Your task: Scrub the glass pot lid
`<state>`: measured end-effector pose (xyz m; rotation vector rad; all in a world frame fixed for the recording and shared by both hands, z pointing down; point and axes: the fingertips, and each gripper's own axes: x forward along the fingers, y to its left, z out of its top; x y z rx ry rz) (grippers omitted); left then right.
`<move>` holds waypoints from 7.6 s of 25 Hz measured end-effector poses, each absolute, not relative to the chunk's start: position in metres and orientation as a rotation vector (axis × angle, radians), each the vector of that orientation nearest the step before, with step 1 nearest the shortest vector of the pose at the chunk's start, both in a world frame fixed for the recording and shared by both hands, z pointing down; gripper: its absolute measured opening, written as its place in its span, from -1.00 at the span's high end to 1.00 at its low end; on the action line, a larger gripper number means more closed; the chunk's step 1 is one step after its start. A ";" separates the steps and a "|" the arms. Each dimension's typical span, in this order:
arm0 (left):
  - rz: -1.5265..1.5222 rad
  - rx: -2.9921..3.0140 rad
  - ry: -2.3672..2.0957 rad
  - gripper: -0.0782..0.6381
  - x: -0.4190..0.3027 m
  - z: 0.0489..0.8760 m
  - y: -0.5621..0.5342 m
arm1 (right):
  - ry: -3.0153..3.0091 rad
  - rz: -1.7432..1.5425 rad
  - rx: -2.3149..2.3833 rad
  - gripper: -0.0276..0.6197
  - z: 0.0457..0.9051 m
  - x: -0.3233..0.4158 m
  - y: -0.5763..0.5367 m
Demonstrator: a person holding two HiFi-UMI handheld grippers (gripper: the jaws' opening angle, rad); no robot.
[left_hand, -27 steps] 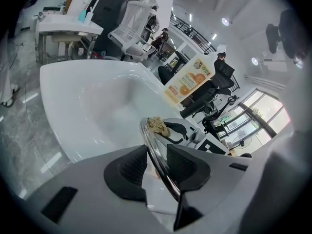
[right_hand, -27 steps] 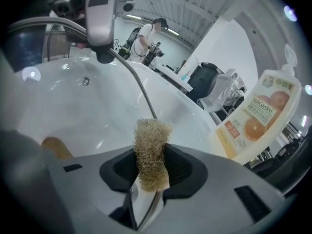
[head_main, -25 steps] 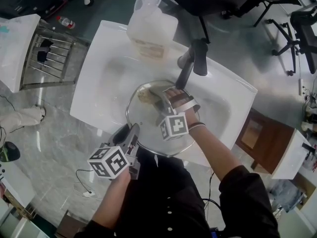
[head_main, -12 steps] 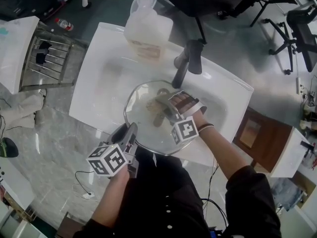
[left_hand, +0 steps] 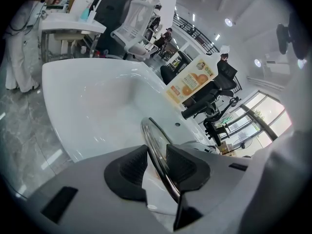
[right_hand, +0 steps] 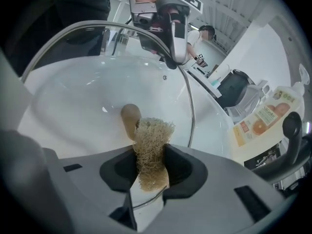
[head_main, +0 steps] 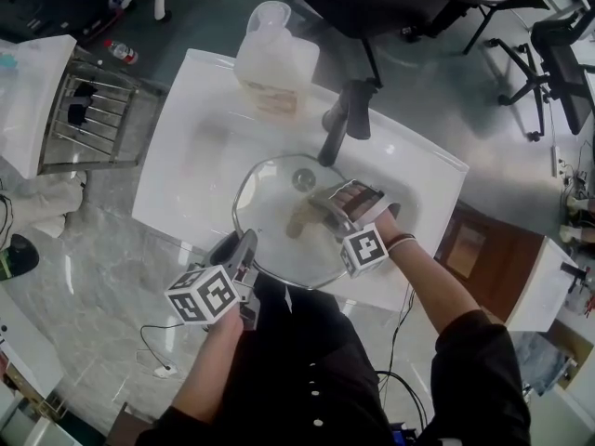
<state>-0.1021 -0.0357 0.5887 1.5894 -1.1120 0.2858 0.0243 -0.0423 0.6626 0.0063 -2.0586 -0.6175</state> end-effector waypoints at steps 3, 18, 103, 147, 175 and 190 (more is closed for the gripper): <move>0.284 1.586 -1.113 0.39 -0.103 0.589 -0.036 | -2.050 -0.614 -0.021 0.46 0.663 0.030 -0.038; 0.308 1.582 -1.116 0.40 -0.104 0.589 -0.035 | -1.917 -0.638 -0.210 0.46 0.662 0.069 -0.014; 0.343 1.625 -1.081 0.36 -0.103 0.588 -0.036 | -2.122 -0.677 -0.107 0.46 0.626 0.011 0.008; 0.151 1.562 -1.145 0.50 -0.120 0.578 -0.048 | -2.268 -0.387 0.248 0.46 0.599 -0.055 -0.070; 0.128 1.589 -1.077 0.59 -0.126 0.587 -0.044 | -2.201 -0.620 0.107 0.46 0.602 -0.075 -0.030; 0.178 1.594 -1.079 0.59 -0.121 0.582 -0.045 | -2.130 -0.711 -0.020 0.46 0.593 -0.033 0.017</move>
